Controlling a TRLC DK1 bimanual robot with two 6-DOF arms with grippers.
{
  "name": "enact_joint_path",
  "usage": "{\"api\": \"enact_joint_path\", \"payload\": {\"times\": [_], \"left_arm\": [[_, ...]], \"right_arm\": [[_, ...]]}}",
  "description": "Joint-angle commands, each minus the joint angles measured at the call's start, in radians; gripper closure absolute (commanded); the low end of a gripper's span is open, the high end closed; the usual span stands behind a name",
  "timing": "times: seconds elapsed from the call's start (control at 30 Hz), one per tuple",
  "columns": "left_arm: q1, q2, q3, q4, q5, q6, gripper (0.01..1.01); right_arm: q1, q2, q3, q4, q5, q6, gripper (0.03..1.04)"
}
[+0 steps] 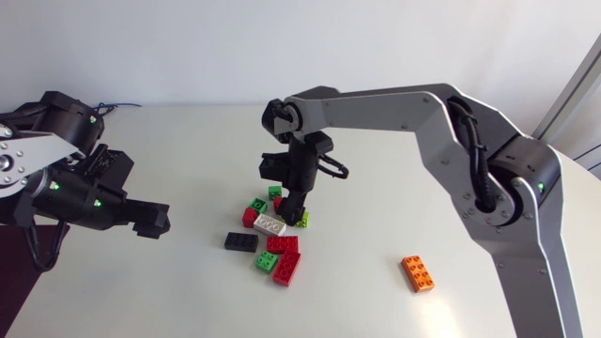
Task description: Sort duplo bricks by size, large to the right and small to the left
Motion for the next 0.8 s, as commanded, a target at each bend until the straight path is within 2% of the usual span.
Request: {"api": "enact_joint_path", "payload": {"times": [0.0,0.33,0.5,0.63,0.67,0.77], "left_arm": [[-0.006,0.015,0.001,0.007,0.008,0.001,0.043],[-0.011,0.015,-0.008,0.013,0.008,0.001,0.043],[-0.014,0.015,-0.011,0.014,0.008,-0.001,0.043],[-0.017,0.015,-0.013,0.016,0.008,-0.001,0.043],[-0.018,0.015,-0.014,0.016,0.008,-0.001,0.043],[-0.018,0.015,-0.019,0.019,0.008,-0.001,0.043]], "right_arm": [[-0.006,0.046,0.011,-0.027,0.006,-0.019,0.21],[-0.023,0.076,-0.005,-0.041,0.005,-0.015,0.23],[-0.034,0.070,-0.002,-0.028,-0.029,-0.012,0.63],[-0.037,0.024,-0.045,0.068,-0.051,-0.009,0.97],[-0.038,0.018,-0.052,0.082,-0.052,-0.009,1.01],[-0.038,0.017,-0.064,0.083,-0.054,-0.007,1.01]]}}
